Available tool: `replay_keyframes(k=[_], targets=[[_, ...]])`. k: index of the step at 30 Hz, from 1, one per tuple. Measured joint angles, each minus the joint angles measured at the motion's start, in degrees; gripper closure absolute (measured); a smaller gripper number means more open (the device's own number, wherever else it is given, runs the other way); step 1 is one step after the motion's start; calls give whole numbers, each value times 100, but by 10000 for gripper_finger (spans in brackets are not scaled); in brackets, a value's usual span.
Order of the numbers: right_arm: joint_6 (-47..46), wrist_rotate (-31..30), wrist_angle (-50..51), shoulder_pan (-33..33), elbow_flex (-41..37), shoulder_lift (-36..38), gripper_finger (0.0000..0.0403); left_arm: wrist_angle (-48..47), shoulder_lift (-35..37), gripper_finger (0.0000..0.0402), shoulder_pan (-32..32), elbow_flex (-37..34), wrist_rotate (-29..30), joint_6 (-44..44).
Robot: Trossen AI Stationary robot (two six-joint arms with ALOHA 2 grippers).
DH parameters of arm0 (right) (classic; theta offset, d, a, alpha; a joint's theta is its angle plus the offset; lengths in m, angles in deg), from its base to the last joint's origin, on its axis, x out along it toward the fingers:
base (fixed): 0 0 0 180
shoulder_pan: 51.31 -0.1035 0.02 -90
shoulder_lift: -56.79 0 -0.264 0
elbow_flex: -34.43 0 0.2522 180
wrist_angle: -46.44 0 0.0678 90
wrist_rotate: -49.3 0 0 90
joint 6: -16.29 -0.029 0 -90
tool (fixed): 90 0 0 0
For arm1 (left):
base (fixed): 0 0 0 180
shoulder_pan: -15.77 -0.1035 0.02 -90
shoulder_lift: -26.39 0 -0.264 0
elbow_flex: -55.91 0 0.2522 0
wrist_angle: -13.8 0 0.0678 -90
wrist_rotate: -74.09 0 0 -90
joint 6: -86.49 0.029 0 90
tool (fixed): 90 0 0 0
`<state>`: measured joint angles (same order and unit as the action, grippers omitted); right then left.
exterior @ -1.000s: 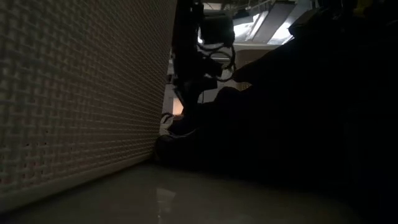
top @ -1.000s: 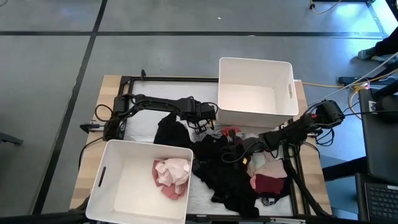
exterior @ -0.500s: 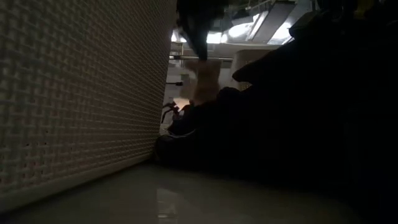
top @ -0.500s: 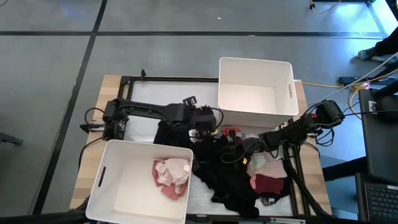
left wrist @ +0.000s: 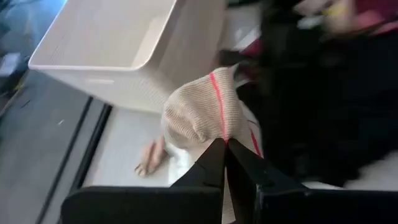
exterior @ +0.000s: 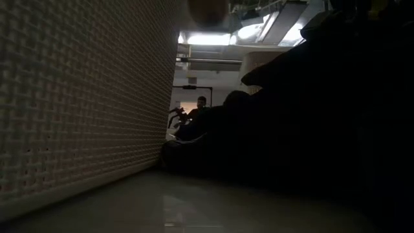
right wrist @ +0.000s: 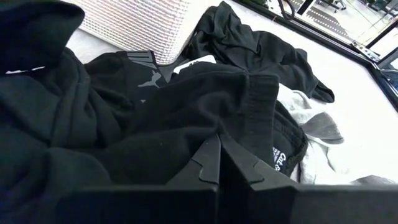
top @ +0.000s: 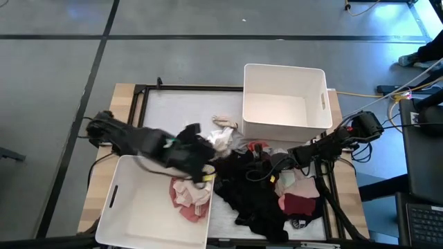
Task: Sort clothes
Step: Put the stripe sock into the bottom white bin
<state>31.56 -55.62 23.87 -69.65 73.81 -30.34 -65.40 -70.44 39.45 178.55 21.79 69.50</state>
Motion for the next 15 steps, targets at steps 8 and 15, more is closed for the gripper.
replay_keyframes(k=[8, 15], targets=[[0, -1, -28, 2, 0, 0, 397, -5, 547, 399, 1186, 0, -3, -986], [0, -2, -84, -1, 0, 0, 397, -300, 576, 399, 1892, -97, -107, -2033]])
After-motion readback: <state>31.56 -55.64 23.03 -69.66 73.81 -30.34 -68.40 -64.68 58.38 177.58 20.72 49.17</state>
